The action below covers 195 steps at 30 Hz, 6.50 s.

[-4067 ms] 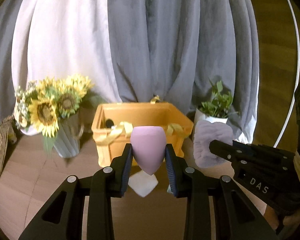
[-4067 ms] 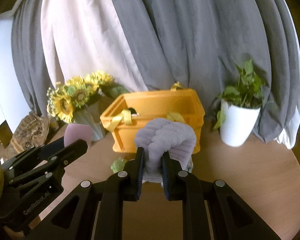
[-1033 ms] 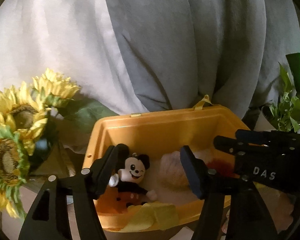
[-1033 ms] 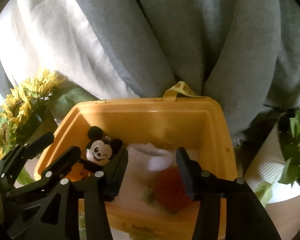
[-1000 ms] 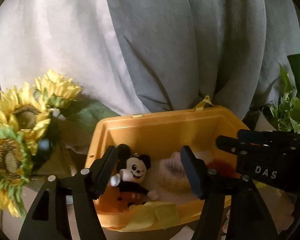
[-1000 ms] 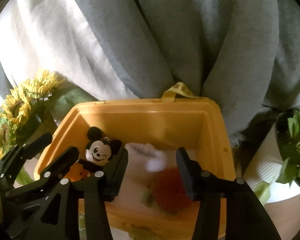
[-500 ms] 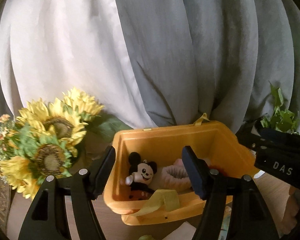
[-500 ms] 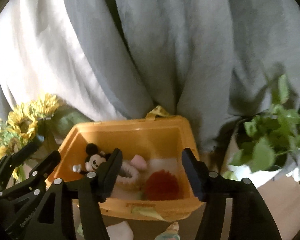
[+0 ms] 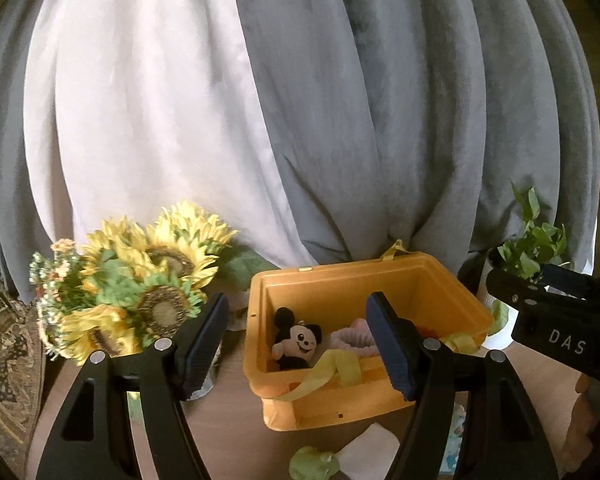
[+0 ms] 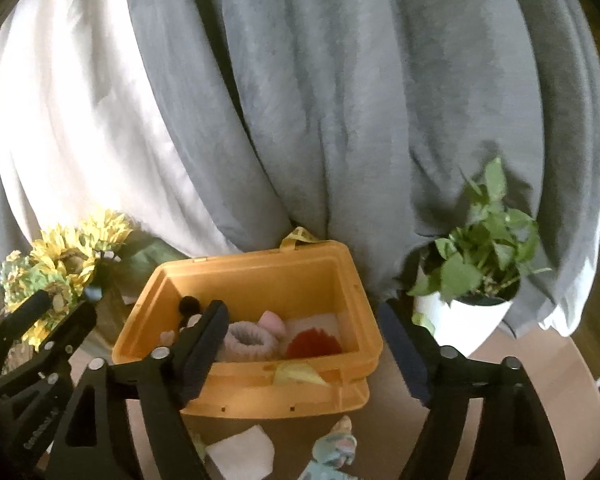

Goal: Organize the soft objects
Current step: 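Withdraw both tools from the crate toward the frog and blue box, then grasp the green frog with the left tool while the right tool grasps the blue box, then lift the frog and blue box and carry them over the crate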

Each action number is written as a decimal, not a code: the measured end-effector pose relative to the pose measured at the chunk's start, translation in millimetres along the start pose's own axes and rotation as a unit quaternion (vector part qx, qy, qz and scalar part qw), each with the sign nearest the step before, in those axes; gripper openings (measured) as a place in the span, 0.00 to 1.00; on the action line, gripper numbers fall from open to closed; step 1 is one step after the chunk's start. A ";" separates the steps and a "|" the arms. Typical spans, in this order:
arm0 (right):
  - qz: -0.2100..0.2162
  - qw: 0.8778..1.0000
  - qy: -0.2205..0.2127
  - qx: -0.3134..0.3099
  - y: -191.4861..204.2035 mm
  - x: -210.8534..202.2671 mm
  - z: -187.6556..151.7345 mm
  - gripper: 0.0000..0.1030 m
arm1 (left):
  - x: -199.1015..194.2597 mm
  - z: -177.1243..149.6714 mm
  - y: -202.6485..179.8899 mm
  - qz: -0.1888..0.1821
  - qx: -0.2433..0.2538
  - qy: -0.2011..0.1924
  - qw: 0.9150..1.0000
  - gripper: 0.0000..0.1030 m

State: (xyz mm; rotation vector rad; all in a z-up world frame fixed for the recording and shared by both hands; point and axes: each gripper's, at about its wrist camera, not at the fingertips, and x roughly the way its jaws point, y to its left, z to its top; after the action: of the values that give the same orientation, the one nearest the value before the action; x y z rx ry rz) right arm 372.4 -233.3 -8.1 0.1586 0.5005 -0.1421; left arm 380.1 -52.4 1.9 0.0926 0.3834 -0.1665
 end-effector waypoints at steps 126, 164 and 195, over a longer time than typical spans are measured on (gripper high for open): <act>-0.066 0.992 0.091 0.059 -5.7 0.1 -164.9 0.72 | 21.7 -140.4 -1.3 -0.077 -0.008 0.152 0.985 0.57; 0.022 0.999 -0.023 0.007 -17.2 -82.2 -83.0 0.72 | -75.7 -51.2 -24.5 -0.028 -0.010 0.011 1.000 0.57; 0.056 0.995 -0.074 -0.040 -2.9 -24.8 -4.1 0.72 | -1.2 12.3 -22.6 -0.013 -0.006 -0.031 0.999 0.57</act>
State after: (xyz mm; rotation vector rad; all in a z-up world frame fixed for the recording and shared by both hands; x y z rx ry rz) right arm 348.4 -233.0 0.0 0.0963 0.3480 -0.0226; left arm 379.4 -75.9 12.5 0.0696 0.3244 -0.1918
